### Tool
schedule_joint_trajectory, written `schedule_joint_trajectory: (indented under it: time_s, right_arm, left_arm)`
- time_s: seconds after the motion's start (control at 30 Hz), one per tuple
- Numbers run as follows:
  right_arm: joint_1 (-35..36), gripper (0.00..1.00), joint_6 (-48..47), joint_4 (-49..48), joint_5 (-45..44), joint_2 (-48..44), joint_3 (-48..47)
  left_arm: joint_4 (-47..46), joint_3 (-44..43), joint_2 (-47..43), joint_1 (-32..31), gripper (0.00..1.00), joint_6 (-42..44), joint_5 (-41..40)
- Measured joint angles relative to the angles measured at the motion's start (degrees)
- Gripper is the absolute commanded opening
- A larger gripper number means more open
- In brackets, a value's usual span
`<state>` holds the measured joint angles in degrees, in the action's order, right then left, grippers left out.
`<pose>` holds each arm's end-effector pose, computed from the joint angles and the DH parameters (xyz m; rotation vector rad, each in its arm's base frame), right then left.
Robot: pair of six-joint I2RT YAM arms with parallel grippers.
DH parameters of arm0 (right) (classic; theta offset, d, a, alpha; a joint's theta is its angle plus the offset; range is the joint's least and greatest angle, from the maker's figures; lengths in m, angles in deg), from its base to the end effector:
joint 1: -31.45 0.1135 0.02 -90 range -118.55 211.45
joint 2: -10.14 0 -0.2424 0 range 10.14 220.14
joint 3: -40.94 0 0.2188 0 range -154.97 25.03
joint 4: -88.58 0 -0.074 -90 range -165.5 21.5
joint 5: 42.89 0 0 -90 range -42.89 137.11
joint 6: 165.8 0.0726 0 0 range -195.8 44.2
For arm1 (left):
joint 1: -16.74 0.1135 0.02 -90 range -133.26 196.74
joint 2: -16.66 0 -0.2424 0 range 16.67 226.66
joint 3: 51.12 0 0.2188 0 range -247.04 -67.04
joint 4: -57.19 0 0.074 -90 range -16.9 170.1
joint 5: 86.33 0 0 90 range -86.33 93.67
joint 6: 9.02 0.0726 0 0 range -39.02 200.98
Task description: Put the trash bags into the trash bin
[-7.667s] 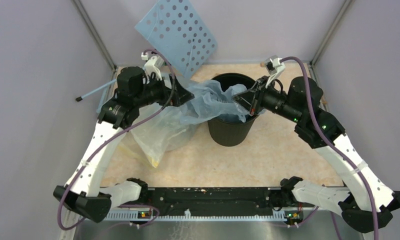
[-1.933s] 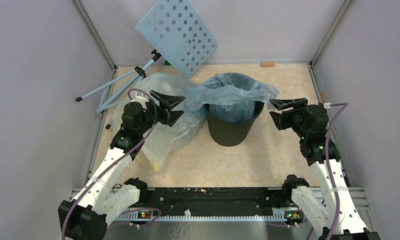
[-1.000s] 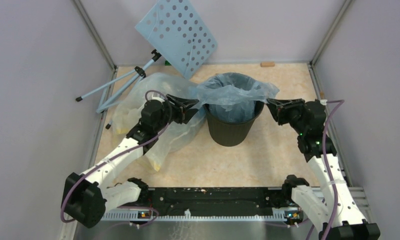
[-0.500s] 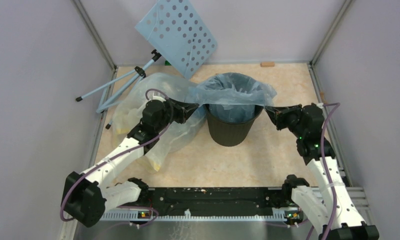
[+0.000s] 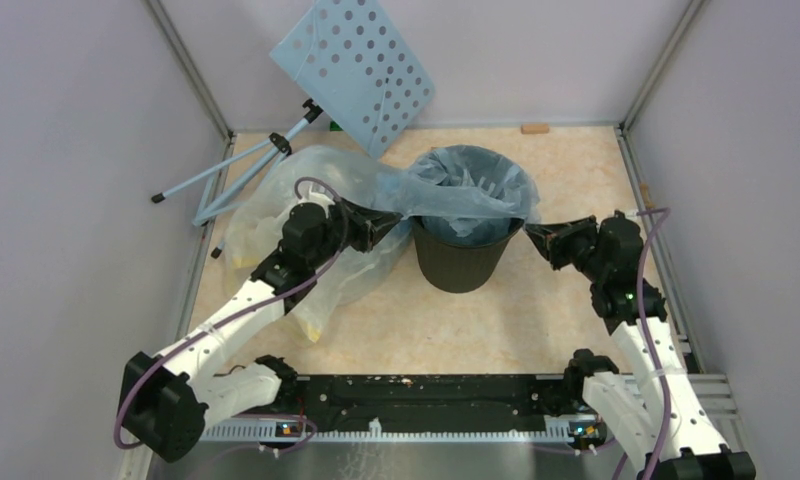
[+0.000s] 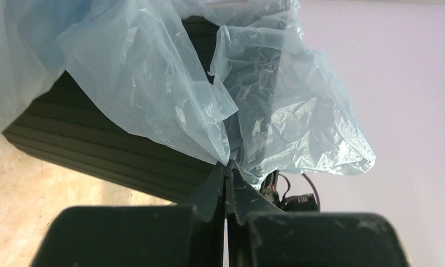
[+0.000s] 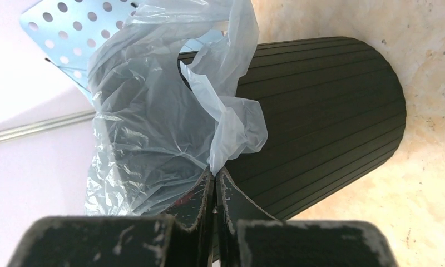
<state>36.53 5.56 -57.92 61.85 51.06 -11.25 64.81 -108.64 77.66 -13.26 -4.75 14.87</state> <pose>0.1825 0.0348 0.2605 1.1828 1.8091 1.1933 0.2210 -0.1439 0.2843 -0.8192 1.9065 -1.5491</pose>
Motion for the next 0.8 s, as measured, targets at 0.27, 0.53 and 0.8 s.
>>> schedule_joint_trajectory:
  time_s: [0.27, 0.53, 0.8]
  right_arm:
    - [0.00, 0.00, -6.58, 3.54, 0.00, 2.78, -0.87]
    - [0.00, 0.00, -11.10, 4.98, -0.39, 4.92, -1.05]
    - [0.00, 0.00, -16.68, 7.37, -3.13, 8.09, -2.89]
  left_arm:
    - [4.44, -0.63, -3.89, -2.91, 0.00, 2.43, 1.84]
    - [6.62, 0.79, -5.46, -4.79, 0.00, 2.78, 2.08]
    - [6.80, 0.92, -4.44, -7.98, 0.00, 3.58, 2.71]
